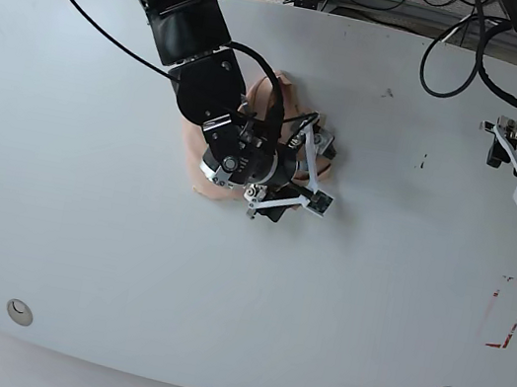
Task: Fold the T-shirt properly
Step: 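Press the folded bundle flat with the right gripper while the left lifts away, then grasp the bundle edges with both grippers and spread the shirt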
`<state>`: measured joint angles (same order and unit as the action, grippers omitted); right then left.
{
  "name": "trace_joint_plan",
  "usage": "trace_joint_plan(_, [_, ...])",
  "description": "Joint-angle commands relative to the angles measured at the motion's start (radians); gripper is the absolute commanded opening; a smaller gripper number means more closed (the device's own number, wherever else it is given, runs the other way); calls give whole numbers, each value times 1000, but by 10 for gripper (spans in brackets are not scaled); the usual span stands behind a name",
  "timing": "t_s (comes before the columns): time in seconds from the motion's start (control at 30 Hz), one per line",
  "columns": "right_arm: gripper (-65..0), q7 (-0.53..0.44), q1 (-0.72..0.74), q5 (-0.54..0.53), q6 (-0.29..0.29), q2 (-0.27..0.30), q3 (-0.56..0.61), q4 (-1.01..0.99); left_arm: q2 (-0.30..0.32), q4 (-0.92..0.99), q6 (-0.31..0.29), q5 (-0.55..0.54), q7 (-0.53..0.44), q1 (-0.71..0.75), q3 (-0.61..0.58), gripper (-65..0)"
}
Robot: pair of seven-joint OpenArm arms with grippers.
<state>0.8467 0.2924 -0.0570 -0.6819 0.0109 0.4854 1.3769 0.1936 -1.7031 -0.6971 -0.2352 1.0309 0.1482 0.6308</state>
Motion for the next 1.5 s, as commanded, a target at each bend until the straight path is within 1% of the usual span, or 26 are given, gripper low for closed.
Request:
trace_joint_plan(0.0, [-298,-31,24,3,-5,-12,-3,15,14,-21,-1,-8,-14,-8,4,-357])
trace_joint_plan(0.03, [-358,-31,24,3,-5,-12,-3,15,14,-19,-1,-8,-14,-8,4,-357])
trace_joint_plan(0.07, [-491,-31,23,3,-5,-12,-4,15,14,-18,-1,-8,-14,-8,4,-357])
trace_joint_plan(0.1, [-561,-31,23,3,-5,-12,-4,19,14,-18,-1,-8,-14,-8,4,-357])
trace_joint_plan(0.13, [-650,-28,21,4,-5,-10,-4,22,14,-18,-1,-8,-14,-8,4,-357])
trace_joint_plan(0.2, [-650,-25,17,-1,-5,-10,-7,49,14,-18,-1,-8,-14,-8,4,-357])
trace_joint_plan(0.23, [-629,-25,1,-1,-5,-10,-9,78,14,-18,-1,-8,-14,-8,4,-357])
trace_joint_plan(0.27, [-626,-25,-9,-1,-5,-10,-9,100,14,-18,-1,-8,-14,-8,4,-357])
trace_joint_plan(0.33, [-639,-22,-28,-1,0,-10,-9,163,14,-18,-1,-8,-14,-8,4,-357])
trace_joint_plan(0.5, [-642,78,-31,-1,0,-10,-11,281,14,-18,-1,-8,-14,-8,2,-357])
trace_joint_plan(0.67, [-639,85,-23,-1,0,-12,-26,315,14,-16,-1,-6,-14,-6,1,-357])
trace_joint_plan(0.8, [-637,79,-23,-1,-2,-16,-78,312,19,-19,-1,-6,-14,17,-44,-357])
trace_joint_plan(0.97, [-637,32,1,-1,-6,-53,-146,233,19,-21,-1,-6,-16,29,-95,-357])
trace_joint_plan(1.13, [-636,-33,12,-2,-3,-55,-150,161,14,-56,-1,-5,-16,55,-136,-357])
trace_joint_plan(1.23, [-631,-77,28,1,1,-76,-155,108,13,-87,-1,-6,-16,57,-196,-357])
trace_joint_plan(1.27, [-612,-76,32,9,1,-85,-156,97,13,-93,-1,-6,-16,58,-220,-357])
trace_joint_plan(1.3, [-568,-66,34,9,1,-91,-156,88,13,-104,-1,-6,-16,61,-246,-357])
trace_joint_plan(1.33, [-507,-54,35,3,1,-93,-156,88,13,-116,-1,-3,-16,61,-271,-357])
trace_joint_plan(1.43, [-358,-50,35,-1,1,-87,-167,117,13,-128,-1,-2,-16,60,-340,-357])
trace_joint_plan(1.47, [-311,-48,31,-1,1,-87,-199,135,11,-130,-1,-2,-16,57,-378,-357])
